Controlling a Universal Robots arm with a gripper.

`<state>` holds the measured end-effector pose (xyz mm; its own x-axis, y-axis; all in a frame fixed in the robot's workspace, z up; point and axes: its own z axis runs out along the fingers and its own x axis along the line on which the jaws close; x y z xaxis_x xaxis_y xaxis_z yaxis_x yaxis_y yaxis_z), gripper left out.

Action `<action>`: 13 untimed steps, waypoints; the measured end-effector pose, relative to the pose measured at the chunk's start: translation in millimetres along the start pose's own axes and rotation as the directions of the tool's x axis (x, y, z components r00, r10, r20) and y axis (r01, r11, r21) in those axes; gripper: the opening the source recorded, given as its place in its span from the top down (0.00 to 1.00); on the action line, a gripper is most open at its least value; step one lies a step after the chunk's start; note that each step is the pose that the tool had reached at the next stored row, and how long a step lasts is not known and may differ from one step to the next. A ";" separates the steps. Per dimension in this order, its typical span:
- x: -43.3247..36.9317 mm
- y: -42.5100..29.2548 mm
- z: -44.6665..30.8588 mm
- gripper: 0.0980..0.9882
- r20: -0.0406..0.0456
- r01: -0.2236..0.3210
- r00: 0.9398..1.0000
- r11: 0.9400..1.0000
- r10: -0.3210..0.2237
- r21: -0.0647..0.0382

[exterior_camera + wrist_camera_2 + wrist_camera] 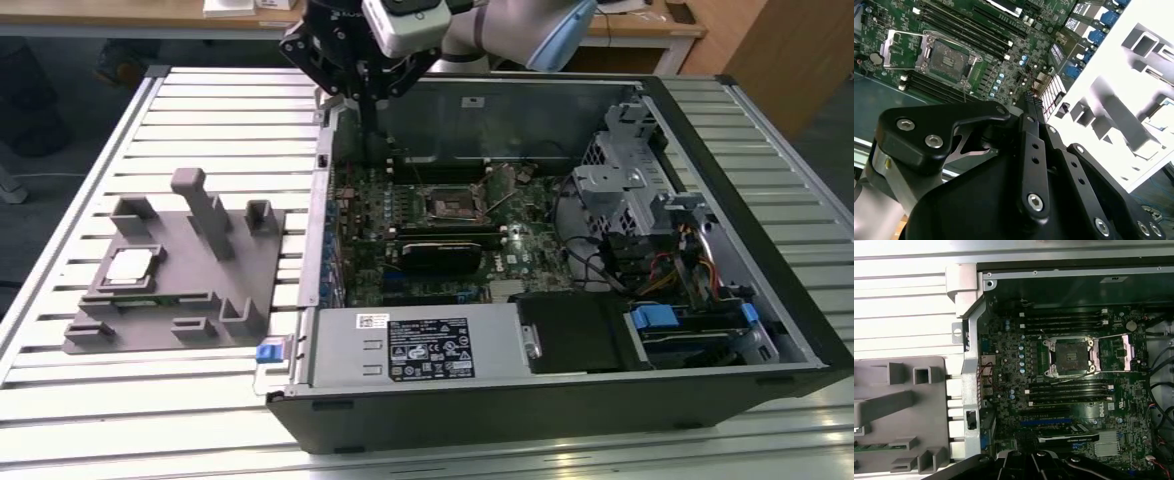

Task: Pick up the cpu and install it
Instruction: 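Reach for the cpu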

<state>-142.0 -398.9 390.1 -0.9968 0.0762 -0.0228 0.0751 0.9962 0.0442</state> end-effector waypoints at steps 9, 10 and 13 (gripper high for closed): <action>7.8 -0.6 1.3 0.99 -0.001 0.000 1.000 1.000 0.000 0.000; 8.5 -0.7 1.4 0.99 -0.001 0.000 1.000 1.000 0.000 0.000; 10.5 -0.9 1.6 0.99 -0.001 0.000 1.000 1.000 0.000 0.000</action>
<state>-152.5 -398.9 388.3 -0.9968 0.0763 -0.0218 0.0753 0.9962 0.0442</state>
